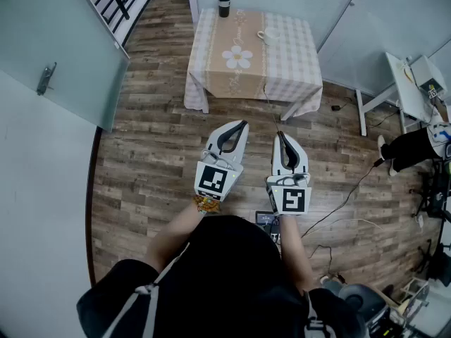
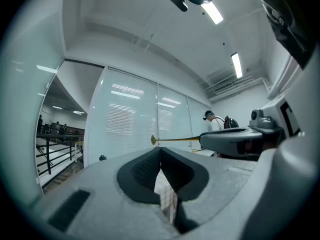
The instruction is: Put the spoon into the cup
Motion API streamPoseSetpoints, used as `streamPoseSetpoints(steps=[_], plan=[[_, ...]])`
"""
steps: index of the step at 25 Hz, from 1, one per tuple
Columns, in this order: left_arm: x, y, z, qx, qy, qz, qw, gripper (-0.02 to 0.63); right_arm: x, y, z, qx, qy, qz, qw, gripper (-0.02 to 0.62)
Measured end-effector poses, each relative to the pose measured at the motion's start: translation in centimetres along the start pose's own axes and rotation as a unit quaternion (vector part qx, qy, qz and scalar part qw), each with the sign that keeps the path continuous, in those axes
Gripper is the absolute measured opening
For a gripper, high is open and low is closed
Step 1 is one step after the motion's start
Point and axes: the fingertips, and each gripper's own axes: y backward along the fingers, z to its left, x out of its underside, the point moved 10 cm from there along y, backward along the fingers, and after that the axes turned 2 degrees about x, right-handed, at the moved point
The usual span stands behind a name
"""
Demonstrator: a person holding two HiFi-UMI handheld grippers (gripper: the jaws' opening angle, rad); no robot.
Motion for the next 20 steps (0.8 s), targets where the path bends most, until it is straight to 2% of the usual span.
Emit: streamPoseSetpoints(steps=[6,9,14,20], plan=[[1.2,-4.8,5.3,0.034,-0.006,0.009,0.9994,0.017,1.6,-6.2,-0.7,0.024,-0.042,-0.002,0.999,0.009],[2.7,-8.1,6.4,0.042,0.013,0.019,0.9989,0.017,2.9,-8.6,-2.6,0.016,-0.051,0.008,0.999,0.009],[4.9,-15.7,7.2,0.044,-0.005,0.032,0.9985,0.017,6.3,-13.4,-8.6,0.003,-0.048,0.017,0.999,0.009],[5.7,-25.3,8.0,0.007,-0.028,0.054,0.9981,0.017,10.1,-20.0,-17.4,-0.029,-0.049,0.014,0.998,0.009]])
